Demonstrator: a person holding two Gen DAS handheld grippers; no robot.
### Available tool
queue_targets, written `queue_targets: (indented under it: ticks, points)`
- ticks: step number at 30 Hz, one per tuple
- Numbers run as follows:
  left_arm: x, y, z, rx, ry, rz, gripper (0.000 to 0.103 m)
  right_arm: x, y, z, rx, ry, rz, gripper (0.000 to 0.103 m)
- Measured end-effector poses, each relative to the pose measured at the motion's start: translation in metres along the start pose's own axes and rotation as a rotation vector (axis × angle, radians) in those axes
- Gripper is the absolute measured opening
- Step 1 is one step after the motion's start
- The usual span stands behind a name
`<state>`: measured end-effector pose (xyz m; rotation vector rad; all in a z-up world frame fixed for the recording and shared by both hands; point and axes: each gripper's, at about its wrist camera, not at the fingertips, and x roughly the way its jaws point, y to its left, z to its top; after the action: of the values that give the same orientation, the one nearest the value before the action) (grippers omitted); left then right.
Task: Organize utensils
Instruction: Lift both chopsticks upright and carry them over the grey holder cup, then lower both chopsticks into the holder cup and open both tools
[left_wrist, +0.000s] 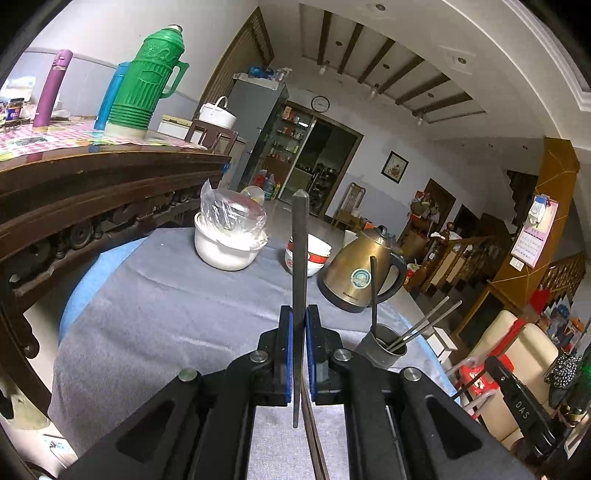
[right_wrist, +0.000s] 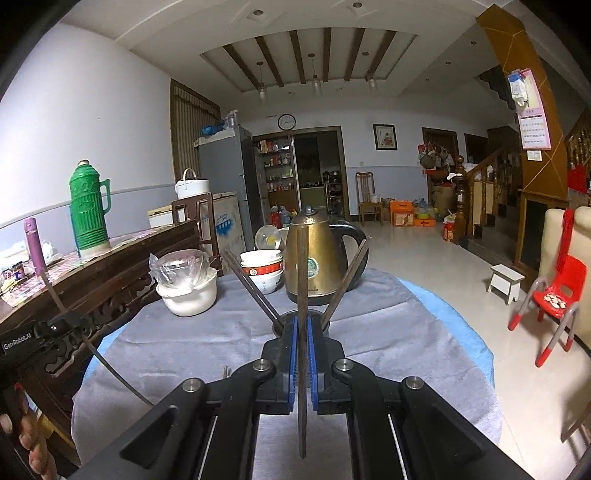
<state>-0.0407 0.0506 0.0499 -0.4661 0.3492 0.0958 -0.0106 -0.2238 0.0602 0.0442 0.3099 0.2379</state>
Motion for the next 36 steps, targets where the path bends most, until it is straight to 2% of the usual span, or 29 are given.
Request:
queue_targets:
  ticks: [19,26,31,36]
  points:
    - [0.002,-0.012,0.002,0.012,0.010,-0.036,0.007,0.001,-0.004,0.007,0.019,-0.003,0.013,0.006]
    - [0.005,-0.020,0.031,-0.009,-0.011,-0.078,0.007,-0.009,-0.013,0.031,0.051,-0.076,0.031,0.006]
    - [0.011,-0.045,0.059,0.003,-0.045,-0.147,0.007,-0.013,-0.021,0.064,0.067,-0.176,0.043,0.006]
    - [0.027,-0.081,0.081,0.044,-0.076,-0.214,0.007,0.003,-0.028,0.093,0.087,-0.249,0.044,0.006]
